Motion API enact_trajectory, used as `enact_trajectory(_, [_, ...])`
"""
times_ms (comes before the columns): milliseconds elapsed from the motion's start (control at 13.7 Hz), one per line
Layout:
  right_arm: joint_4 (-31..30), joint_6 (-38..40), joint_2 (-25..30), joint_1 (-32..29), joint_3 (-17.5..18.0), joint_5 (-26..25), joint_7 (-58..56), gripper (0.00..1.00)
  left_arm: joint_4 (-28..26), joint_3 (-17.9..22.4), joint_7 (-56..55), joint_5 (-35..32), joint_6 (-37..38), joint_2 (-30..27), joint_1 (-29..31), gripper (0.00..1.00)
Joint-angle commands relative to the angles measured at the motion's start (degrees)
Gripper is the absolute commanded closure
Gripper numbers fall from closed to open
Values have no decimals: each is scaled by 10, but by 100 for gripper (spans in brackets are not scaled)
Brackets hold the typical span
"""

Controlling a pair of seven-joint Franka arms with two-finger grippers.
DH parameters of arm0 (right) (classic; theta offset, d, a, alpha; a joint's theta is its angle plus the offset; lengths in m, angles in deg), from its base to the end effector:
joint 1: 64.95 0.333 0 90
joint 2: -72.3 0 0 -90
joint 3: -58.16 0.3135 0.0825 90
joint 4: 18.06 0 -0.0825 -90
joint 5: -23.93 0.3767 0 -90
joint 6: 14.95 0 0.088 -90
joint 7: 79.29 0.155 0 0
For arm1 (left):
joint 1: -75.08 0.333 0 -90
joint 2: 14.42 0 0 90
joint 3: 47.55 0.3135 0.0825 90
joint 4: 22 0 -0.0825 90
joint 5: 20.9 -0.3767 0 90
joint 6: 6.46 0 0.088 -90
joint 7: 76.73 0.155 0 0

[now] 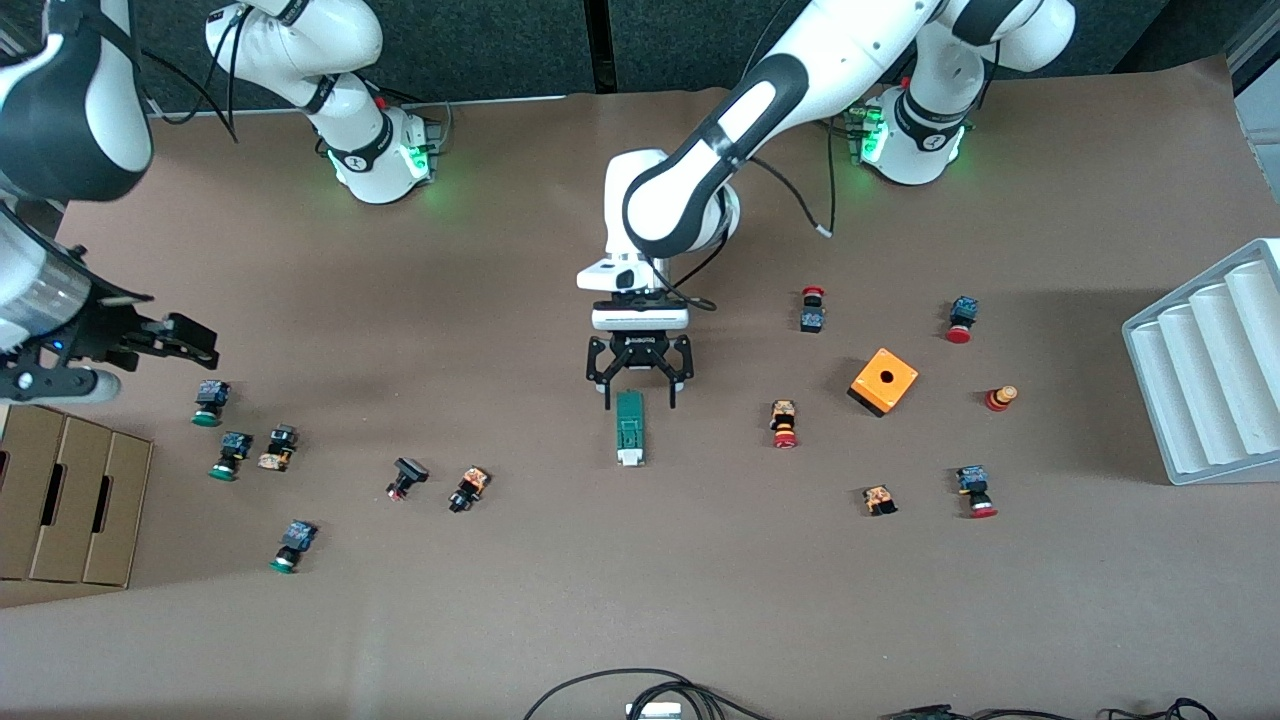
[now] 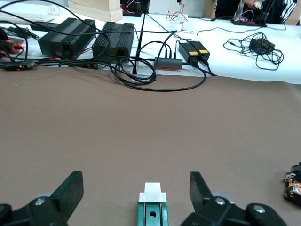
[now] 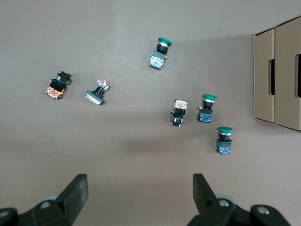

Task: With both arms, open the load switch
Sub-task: 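Press the left gripper onto the switch while the right gripper reaches the lever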

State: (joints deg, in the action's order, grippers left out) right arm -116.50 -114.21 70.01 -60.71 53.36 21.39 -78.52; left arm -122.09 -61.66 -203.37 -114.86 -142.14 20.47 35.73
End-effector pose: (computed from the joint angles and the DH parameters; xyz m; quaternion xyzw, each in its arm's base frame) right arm 0.5644 -0.0111 0.4969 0.9996 -0.0077 -0.0127 0.0235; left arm 0.4621 -0.5233 0.2201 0.8816 0.0332 0.4696 0.0354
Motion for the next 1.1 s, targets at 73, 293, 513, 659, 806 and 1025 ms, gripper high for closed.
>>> enact_trajectory(73, [28,-7,-53,2,-1,2,20,1,16,-8,-75,-82,38,43,-4,0])
enact_trajectory(293, [29,-8,-71,9,1,0,11,1,38,-10,-99,-93,92,84,-33,0])
enact_trajectory(513, [35,-9,-73,34,1,3,18,1,39,-10,-106,-91,123,101,-49,0])
enact_trajectory(659, [44,-10,-76,59,1,20,60,1,48,-10,-115,-92,147,120,-63,0])
enact_trajectory(806, [56,-10,-87,70,1,42,141,1,60,-10,-115,-92,169,133,-70,0])
enact_trajectory(1025, [85,-10,-115,85,1,89,216,1,80,-10,-114,-109,178,150,-82,0])
